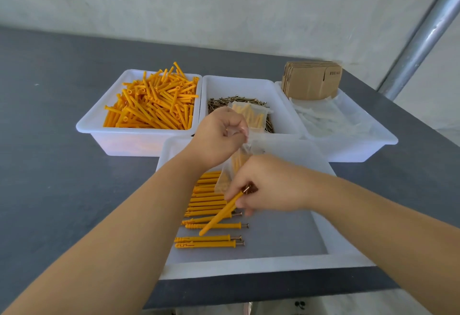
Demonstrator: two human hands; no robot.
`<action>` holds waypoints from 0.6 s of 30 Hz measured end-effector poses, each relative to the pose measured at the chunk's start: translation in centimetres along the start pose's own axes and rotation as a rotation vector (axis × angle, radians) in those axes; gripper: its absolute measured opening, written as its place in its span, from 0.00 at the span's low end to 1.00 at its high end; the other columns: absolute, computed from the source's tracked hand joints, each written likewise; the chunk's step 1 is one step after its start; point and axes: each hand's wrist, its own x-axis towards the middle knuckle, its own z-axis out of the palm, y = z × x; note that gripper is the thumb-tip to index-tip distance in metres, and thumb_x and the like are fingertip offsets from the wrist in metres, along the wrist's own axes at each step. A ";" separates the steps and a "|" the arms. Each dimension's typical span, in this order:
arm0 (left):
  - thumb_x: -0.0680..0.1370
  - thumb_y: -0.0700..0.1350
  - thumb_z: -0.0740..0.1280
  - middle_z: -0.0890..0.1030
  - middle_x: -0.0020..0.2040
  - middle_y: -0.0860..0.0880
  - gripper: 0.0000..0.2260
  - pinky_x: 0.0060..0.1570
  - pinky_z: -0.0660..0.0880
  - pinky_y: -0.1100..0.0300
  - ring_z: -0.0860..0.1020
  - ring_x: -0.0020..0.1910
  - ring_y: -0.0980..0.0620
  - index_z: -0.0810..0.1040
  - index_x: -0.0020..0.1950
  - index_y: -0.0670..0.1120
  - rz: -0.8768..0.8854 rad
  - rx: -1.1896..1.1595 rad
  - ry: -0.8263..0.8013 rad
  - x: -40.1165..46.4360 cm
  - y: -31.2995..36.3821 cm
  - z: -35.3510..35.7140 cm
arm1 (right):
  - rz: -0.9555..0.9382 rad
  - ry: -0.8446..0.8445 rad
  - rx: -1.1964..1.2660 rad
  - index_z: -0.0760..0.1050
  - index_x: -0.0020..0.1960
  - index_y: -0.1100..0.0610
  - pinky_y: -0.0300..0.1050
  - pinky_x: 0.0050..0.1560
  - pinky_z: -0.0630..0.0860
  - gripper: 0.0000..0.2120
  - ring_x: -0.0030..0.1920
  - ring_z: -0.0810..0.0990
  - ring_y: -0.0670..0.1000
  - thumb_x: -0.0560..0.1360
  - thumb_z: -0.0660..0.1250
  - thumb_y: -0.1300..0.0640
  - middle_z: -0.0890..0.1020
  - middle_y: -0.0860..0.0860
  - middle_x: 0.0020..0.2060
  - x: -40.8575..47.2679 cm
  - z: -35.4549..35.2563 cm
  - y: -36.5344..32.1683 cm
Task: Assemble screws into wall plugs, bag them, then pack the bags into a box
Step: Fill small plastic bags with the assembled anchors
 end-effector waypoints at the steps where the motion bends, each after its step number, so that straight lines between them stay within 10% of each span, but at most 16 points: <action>1: 0.72 0.29 0.67 0.77 0.44 0.44 0.13 0.52 0.76 0.43 0.76 0.48 0.46 0.78 0.37 0.47 -0.002 -0.002 -0.001 0.0 0.0 0.0 | 0.022 0.010 0.104 0.83 0.56 0.56 0.33 0.40 0.78 0.09 0.36 0.83 0.42 0.77 0.69 0.62 0.84 0.37 0.34 -0.4 -0.6 0.3; 4: 0.72 0.29 0.67 0.76 0.42 0.48 0.14 0.52 0.76 0.42 0.76 0.47 0.47 0.78 0.36 0.47 0.008 0.001 -0.002 0.0 0.0 0.0 | 0.034 0.112 0.218 0.84 0.54 0.57 0.39 0.40 0.81 0.09 0.40 0.86 0.53 0.76 0.70 0.65 0.86 0.53 0.37 -1.9 -3.4 0.9; 13: 0.73 0.28 0.66 0.75 0.44 0.48 0.17 0.53 0.76 0.45 0.76 0.48 0.47 0.78 0.36 0.51 0.025 -0.008 -0.036 0.0 0.3 0.0 | 0.256 0.604 0.325 0.84 0.48 0.60 0.44 0.44 0.83 0.07 0.41 0.87 0.48 0.74 0.70 0.69 0.86 0.57 0.39 -4.9 -14.5 4.4; 18: 0.73 0.28 0.66 0.76 0.45 0.47 0.17 0.52 0.77 0.49 0.77 0.48 0.48 0.78 0.36 0.51 0.017 -0.007 -0.040 0.0 0.3 -0.1 | 0.257 0.348 0.317 0.83 0.49 0.59 0.40 0.43 0.83 0.07 0.45 0.87 0.50 0.75 0.70 0.68 0.86 0.56 0.42 0.1 -13.6 4.5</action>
